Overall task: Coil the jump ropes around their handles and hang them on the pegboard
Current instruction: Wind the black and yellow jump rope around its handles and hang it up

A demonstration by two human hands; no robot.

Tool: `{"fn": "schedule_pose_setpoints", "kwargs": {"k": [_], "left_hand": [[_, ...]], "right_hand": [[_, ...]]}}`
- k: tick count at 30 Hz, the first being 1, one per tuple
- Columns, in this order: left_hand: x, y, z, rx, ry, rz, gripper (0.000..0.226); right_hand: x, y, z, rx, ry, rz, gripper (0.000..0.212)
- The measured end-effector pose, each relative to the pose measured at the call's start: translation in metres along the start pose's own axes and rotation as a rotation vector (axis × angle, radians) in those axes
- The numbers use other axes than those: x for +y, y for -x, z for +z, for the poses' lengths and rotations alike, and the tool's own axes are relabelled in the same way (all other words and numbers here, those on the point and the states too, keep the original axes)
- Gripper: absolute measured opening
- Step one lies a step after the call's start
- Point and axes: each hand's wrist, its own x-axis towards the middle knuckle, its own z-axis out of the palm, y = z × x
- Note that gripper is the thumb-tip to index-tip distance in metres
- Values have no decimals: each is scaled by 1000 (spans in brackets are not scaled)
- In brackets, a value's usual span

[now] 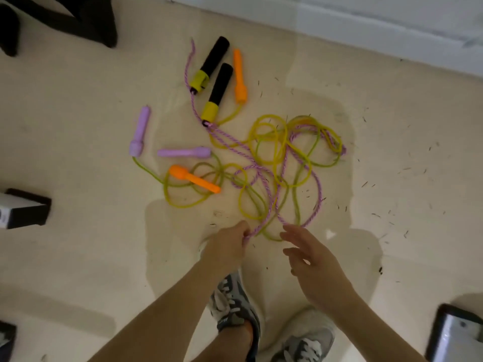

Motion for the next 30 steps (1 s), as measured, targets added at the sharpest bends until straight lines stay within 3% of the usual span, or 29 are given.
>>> {"fn": "schedule_pose_setpoints", "kwargs": {"k": [6, 7, 10, 13, 17, 20, 22, 24, 25, 27, 30], "left_hand": [[98, 148, -134, 345, 166, 368, 15], [115, 181, -165, 391, 178, 416, 15], [164, 287, -254, 501, 416, 531, 14], [215, 394, -341, 555, 775, 613, 14], [272, 526, -426, 577, 1021, 805, 19], [300, 612, -460, 623, 1082, 918, 24], [312, 663, -475, 667, 1108, 1004, 21], [319, 712, -493, 715, 1161, 1082, 24], [320, 736, -501, 723, 1173, 1105, 26], [312, 767, -512, 756, 1103, 1101, 29], [286, 767, -493, 904, 780, 811, 45]], "right_hand": [[-109, 86, -11, -94, 139, -243, 93], [-135, 102, -17, -104, 80, -282, 88], [-225, 162, -39, -204, -6, -270, 33], [-307, 229, -51, -202, 6, -355, 13], [-377, 314, -61, -76, -67, -497, 50], [-419, 380, -63, -208, -79, -523, 30], [-431, 422, -63, -251, 179, -536, 6], [-440, 461, -65, -248, 437, -502, 39], [-447, 481, -66, -242, 451, -492, 52], [-469, 526, -70, -240, 299, -503, 66], [-514, 592, -86, -292, -41, -522, 70]]}}
